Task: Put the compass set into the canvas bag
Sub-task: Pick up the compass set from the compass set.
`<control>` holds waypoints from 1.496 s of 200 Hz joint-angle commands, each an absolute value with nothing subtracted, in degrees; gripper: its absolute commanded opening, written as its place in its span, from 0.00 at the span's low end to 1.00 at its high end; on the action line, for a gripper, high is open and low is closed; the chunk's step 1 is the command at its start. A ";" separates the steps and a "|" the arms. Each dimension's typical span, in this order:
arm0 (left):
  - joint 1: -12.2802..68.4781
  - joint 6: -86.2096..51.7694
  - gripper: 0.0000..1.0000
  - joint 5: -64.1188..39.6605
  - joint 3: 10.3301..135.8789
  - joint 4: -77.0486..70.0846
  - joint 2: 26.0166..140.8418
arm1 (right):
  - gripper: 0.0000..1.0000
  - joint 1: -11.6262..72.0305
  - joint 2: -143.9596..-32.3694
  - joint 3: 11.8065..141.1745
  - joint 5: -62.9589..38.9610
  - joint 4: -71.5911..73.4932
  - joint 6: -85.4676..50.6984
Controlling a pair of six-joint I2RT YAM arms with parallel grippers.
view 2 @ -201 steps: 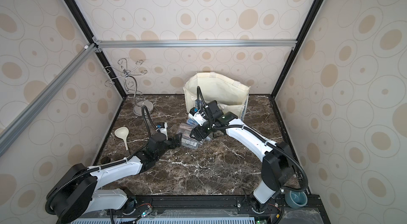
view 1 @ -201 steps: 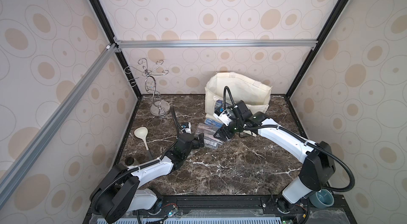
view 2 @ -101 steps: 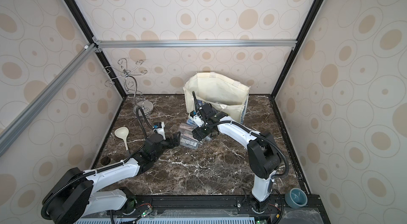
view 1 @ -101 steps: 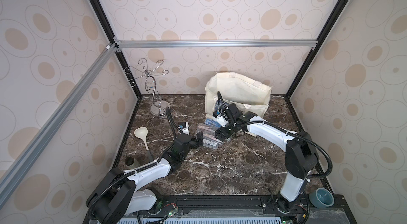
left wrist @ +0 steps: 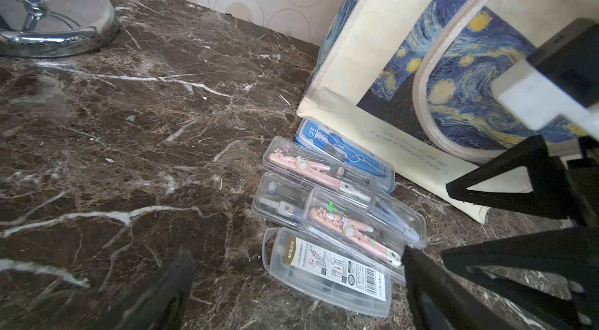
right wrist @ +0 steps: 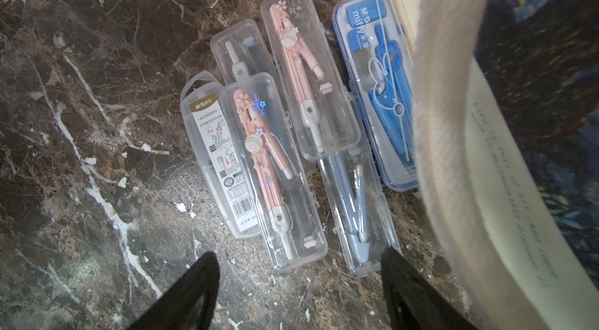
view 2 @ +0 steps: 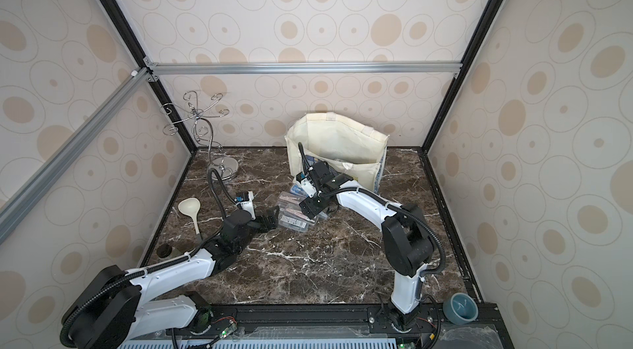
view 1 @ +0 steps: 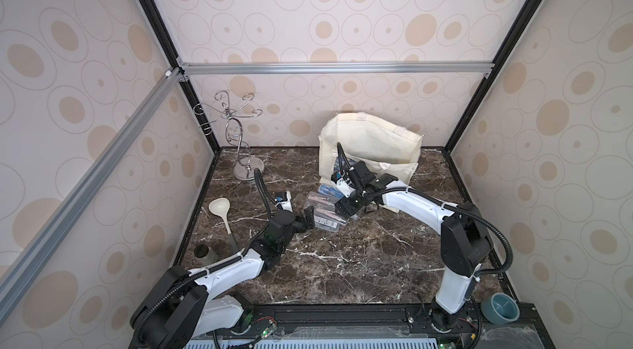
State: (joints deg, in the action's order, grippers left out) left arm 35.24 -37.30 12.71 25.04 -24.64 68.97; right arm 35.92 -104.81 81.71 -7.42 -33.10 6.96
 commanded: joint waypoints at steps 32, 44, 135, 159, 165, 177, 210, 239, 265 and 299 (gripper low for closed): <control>34.49 -39.29 1.00 12.08 24.23 -26.82 67.59 | 0.80 35.92 -107.05 83.56 -6.21 -33.73 7.93; 34.50 -39.35 1.00 12.13 23.91 -27.35 67.50 | 0.80 35.87 -107.18 83.67 -5.90 -33.99 8.31; 34.19 -37.96 1.00 10.98 24.37 -25.69 67.07 | 0.76 35.12 -107.66 83.35 -8.34 -34.96 8.96; 34.02 -38.23 1.00 11.07 23.98 -25.54 67.06 | 0.72 35.16 -108.48 83.54 -10.22 -35.53 8.89; 34.01 -38.32 1.00 11.16 23.92 -25.51 67.06 | 0.72 35.11 -108.54 83.43 -10.70 -35.65 8.80; 33.95 -38.49 1.00 11.16 23.82 -25.70 67.19 | 0.71 35.15 -108.46 83.10 -11.93 -35.32 8.60; 33.79 -38.45 1.00 10.81 23.77 -26.35 68.00 | 0.71 35.47 -108.50 81.42 -13.37 -33.08 8.23; 33.66 -38.33 1.00 10.33 23.91 -26.89 68.86 | 0.71 36.09 -110.06 81.47 -12.98 -32.15 7.76; 33.66 -38.28 1.00 9.92 24.07 -26.98 69.32 | 0.71 37.44 -111.34 81.51 -10.76 -31.05 8.12; 33.56 -38.58 1.00 9.77 23.43 -27.41 68.95 | 0.71 38.57 -112.37 80.51 -8.09 -28.24 8.34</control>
